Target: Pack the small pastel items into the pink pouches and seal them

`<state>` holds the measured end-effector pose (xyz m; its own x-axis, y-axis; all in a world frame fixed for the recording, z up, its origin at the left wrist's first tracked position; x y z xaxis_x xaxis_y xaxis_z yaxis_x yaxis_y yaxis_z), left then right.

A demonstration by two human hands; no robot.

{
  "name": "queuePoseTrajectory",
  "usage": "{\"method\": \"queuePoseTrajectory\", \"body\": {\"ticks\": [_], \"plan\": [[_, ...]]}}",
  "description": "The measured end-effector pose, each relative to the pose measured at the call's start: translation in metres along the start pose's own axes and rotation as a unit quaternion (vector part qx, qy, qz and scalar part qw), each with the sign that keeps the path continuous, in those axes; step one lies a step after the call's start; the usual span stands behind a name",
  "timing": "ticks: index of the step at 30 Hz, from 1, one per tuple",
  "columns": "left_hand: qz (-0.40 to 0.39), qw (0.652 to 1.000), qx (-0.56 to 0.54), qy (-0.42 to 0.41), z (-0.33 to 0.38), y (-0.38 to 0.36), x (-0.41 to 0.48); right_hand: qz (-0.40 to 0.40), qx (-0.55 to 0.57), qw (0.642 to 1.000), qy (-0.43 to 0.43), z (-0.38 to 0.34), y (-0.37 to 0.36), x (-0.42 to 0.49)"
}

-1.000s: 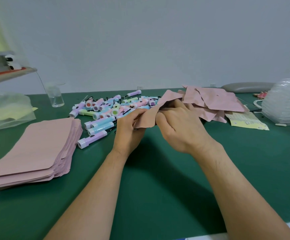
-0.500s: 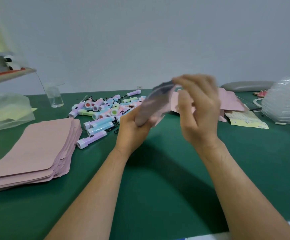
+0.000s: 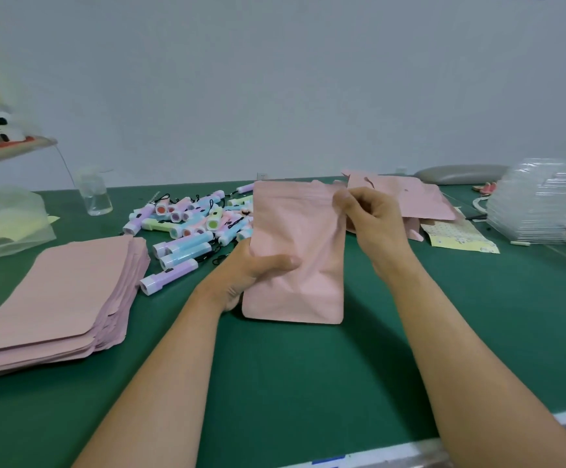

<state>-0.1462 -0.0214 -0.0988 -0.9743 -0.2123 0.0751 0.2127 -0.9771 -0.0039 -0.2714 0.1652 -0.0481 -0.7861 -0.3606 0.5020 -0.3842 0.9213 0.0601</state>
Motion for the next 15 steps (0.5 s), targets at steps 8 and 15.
{"method": "queuePoseTrajectory", "body": {"ticks": [8,15], "plan": [[0.061,0.995,-0.077,0.031,-0.005,0.011,0.005,-0.073,-0.142,0.987,-0.025,0.025,-0.012,-0.005],[0.177,0.982,-0.062,0.032,-0.008,0.017,0.009,-0.13,-0.015,0.981,-0.144,0.035,-0.019,-0.008]]}}
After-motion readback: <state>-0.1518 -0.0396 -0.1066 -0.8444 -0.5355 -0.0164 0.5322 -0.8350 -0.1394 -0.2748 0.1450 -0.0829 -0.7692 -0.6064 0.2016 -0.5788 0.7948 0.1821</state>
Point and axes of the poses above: each hand's wrist, its own x-axis towards the middle knuckle, its own y-axis out of the back of the hand, z = x × y, the point moved 1 cm from there along x, towards the middle knuckle, and after that the axes turned 1 degree about y, right-handed, at the moved point
